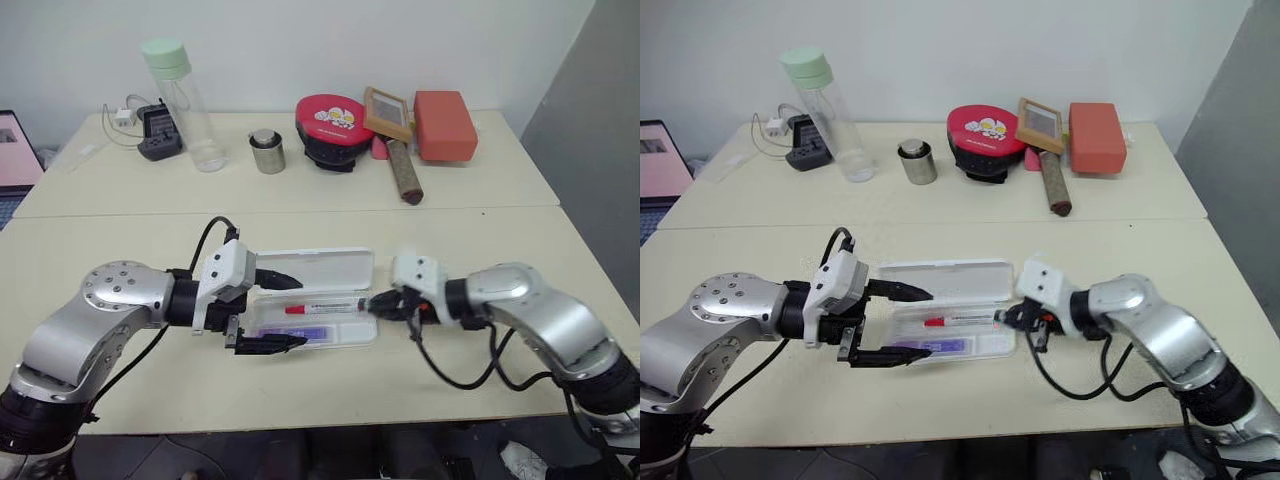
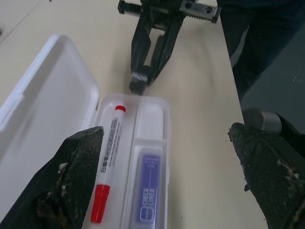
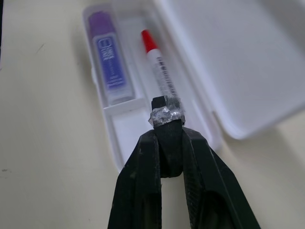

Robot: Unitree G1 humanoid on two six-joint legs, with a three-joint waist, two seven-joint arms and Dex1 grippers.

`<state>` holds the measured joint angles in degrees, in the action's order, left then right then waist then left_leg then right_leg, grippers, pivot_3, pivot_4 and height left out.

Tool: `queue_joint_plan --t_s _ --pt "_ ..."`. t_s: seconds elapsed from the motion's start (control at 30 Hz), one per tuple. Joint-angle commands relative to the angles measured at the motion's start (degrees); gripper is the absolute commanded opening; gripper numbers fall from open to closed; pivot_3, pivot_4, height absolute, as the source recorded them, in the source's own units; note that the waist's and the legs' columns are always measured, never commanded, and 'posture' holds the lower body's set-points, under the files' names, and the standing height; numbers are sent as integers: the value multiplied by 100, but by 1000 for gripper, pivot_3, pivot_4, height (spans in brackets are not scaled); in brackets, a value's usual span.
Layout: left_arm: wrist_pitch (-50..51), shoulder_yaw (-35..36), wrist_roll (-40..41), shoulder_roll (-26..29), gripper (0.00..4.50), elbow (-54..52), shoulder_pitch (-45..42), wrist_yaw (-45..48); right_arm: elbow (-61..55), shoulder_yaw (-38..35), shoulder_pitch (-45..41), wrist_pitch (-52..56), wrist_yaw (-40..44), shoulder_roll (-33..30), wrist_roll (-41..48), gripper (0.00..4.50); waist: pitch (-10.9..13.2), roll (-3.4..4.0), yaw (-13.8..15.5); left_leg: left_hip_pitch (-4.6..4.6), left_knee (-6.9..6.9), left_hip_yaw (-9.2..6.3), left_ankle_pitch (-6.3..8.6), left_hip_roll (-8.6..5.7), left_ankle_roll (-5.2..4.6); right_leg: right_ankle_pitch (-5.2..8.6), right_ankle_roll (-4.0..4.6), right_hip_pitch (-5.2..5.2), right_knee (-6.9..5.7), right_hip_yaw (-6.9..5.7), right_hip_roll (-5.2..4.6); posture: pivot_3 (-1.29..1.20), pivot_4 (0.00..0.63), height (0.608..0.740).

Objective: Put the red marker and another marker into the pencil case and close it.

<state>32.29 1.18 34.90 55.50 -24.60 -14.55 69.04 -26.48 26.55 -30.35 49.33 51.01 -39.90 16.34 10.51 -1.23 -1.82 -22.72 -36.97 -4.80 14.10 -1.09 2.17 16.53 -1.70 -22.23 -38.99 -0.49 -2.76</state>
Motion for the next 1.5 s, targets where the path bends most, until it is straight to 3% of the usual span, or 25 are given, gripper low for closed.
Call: queue_joint_plan --t_s 0.03,0.33,0.4,0.9,1.0,1.17,1.37,1.5 --pt "-121 241 -4 88 4500 -15 -53 55 213 280 -120 -267 -26 141 -310 274 0 0 9 -3 0 -1 0 -1 0 0 0 -2 0 0 -2 0 150 740" --pt "13 410 84 98 4500 -230 83 -99 521 506 -184 -447 135 340 -559 274 0 0 10 -3 0 -15 0 -3 0 0 0 -3 -2 -1 -5 0 150 740" --pt "39 435 98 98 4500 -263 109 -142 502 484 -195 -464 196 379 -540 986 0 0 10 -1 0 -15 0 -3 0 0 0 -3 -2 -1 -5 0 150 740" --pt "117 420 159 26 4500 -375 136 -298 410 212 -282 -447 417 445 -401 4425 0 0 3 1 0 -16 0 -1 0 0 0 -2 -4 0 -2 0 150 740" --pt "110 431 161 32 4500 -372 153 -316 311 43 -257 -412 472 427 -236 4425 0 0 3 1 0 -15 0 -1 0 0 0 -2 -4 1 -3 0 150 740" --pt "204 614 311 27 4500 -412 278 -416 54 -857 -79 -519 878 41 435 4425 2 3 13 -1 0 -16 0 -1 0 0 0 -2 -1 0 -3 0 150 740" --pt "577 1506 903 51 4500 -657 699 -650 145 -2169 -140 -335 1698 -734 1557 4425 6 3 6 -2 0 -15 0 -3 -1 0 0 -1 -1 -1 -9 0 150 740" --pt "738 2051 1123 105 4500 -685 937 -722 1146 -2217 -1111 -477 1300 -231 1451 3440 6 4 -55 16 2 6 1 21 -1 -2 4 1 -3 13 -8 0 150 740"
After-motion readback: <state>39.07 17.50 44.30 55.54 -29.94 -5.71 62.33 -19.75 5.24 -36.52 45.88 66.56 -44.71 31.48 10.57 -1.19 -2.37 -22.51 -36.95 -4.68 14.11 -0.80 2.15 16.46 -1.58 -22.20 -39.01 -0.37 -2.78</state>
